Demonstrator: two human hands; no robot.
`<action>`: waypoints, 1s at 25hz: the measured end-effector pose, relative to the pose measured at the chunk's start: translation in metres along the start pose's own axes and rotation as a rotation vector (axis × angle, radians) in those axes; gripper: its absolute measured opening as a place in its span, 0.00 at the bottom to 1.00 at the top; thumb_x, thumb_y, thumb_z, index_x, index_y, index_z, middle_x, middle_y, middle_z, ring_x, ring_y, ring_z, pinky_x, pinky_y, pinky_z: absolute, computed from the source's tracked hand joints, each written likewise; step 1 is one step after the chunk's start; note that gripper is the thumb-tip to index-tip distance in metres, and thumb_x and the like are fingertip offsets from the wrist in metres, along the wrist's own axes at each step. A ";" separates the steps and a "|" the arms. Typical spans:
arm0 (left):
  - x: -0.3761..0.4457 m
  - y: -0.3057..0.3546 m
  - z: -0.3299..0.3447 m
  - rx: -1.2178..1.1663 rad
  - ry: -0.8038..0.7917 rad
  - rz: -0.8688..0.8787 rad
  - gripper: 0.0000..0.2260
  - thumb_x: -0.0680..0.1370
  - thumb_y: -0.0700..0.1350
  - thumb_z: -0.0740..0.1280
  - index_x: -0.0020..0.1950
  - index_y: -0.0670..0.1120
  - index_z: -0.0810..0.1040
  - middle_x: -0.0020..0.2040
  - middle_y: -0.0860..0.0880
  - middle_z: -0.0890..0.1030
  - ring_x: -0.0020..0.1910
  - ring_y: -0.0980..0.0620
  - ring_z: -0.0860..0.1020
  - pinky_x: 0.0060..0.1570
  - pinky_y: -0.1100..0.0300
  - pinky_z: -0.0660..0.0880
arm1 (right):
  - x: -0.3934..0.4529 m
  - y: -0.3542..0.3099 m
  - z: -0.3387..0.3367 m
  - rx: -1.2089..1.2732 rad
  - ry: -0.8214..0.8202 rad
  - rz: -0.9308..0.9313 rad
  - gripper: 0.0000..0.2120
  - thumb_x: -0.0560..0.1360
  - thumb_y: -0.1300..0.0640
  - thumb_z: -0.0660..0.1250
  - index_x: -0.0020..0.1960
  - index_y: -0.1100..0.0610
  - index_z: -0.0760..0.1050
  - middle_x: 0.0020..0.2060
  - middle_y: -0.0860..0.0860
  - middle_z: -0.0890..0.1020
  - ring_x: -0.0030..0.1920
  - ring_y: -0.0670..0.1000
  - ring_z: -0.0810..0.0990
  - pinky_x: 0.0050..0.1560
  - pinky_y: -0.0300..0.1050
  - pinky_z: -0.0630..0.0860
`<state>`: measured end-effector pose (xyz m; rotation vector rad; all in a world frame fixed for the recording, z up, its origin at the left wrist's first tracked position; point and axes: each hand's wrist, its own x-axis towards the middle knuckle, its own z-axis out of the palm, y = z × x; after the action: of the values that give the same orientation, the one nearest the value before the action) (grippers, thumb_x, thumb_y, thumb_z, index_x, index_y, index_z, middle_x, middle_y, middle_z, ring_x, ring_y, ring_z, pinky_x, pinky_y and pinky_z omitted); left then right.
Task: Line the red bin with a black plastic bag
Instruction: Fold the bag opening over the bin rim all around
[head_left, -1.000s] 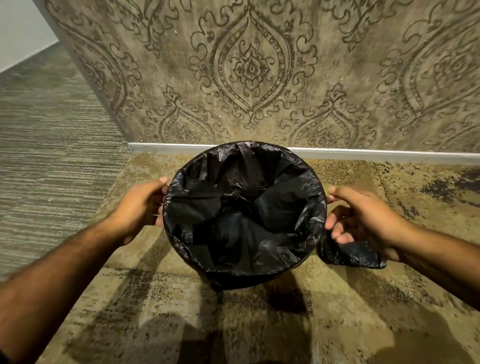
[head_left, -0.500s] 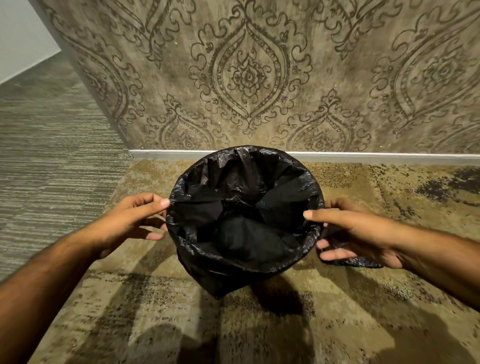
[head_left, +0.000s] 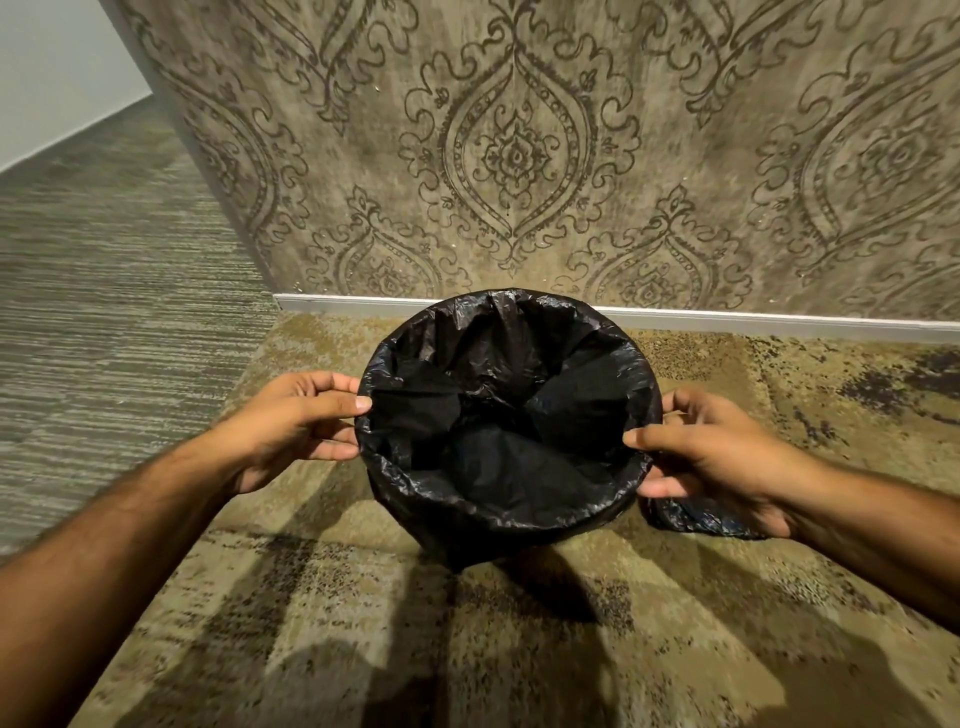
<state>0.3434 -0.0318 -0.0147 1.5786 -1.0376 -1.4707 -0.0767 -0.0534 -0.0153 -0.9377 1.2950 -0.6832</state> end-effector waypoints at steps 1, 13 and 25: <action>0.000 0.001 0.000 0.000 0.010 0.010 0.25 0.72 0.43 0.76 0.67 0.37 0.78 0.54 0.38 0.83 0.41 0.46 0.82 0.40 0.58 0.85 | 0.003 -0.001 0.000 -0.013 -0.007 -0.011 0.18 0.76 0.67 0.75 0.64 0.65 0.76 0.43 0.58 0.89 0.38 0.55 0.89 0.33 0.47 0.87; 0.034 0.042 -0.038 -0.037 0.214 0.149 0.03 0.78 0.42 0.73 0.50 0.48 0.87 0.43 0.50 0.87 0.34 0.55 0.83 0.36 0.60 0.84 | 0.077 -0.063 0.039 -0.101 -0.008 -0.191 0.06 0.78 0.66 0.74 0.54 0.60 0.84 0.43 0.55 0.89 0.38 0.49 0.89 0.37 0.44 0.88; 0.100 0.068 -0.055 -0.035 0.323 0.124 0.17 0.80 0.32 0.66 0.67 0.42 0.81 0.59 0.46 0.86 0.51 0.52 0.85 0.38 0.59 0.85 | 0.161 -0.103 0.090 -0.211 0.114 -0.200 0.07 0.80 0.65 0.72 0.58 0.65 0.80 0.55 0.62 0.85 0.45 0.58 0.88 0.33 0.44 0.87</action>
<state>0.3945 -0.1512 0.0112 1.6299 -0.8977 -1.1007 0.0479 -0.2235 -0.0024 -1.2271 1.4053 -0.7742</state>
